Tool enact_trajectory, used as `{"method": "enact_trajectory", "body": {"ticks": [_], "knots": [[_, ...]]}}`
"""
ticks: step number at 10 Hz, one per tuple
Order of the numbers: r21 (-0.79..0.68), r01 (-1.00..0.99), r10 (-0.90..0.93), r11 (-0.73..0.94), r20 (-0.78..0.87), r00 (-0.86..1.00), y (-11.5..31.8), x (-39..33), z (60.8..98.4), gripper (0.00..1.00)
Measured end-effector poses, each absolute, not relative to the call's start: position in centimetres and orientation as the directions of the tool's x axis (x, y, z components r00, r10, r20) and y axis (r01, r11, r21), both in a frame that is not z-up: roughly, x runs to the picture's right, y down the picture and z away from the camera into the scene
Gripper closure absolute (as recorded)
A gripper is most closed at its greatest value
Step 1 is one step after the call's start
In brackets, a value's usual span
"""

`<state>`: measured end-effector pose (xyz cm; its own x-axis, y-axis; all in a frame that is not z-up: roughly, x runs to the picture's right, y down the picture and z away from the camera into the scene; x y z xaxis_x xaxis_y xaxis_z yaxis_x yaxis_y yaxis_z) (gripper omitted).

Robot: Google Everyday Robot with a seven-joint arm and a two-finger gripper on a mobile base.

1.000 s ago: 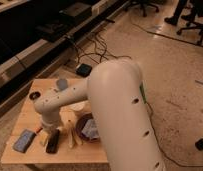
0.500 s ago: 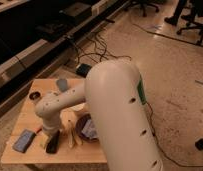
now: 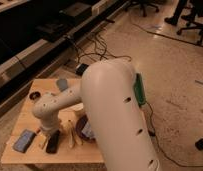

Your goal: Place eraser in plastic cup

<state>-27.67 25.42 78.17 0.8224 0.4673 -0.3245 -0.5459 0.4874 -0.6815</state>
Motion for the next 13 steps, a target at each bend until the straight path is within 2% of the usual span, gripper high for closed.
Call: {"method": "enact_trajectory", "body": {"ticks": [11,12,13], "knots": [[-0.639,-0.582,0.451,0.503,-0.381,0.807,26.2,-27.7,79.3,0.2],[-0.638,-0.583,0.449,0.504,-0.383,0.807,26.3,-27.8,79.4,0.21],[-0.637,-0.583,0.445,0.505,-0.387,0.808,26.4,-27.8,79.5,0.26]]}}
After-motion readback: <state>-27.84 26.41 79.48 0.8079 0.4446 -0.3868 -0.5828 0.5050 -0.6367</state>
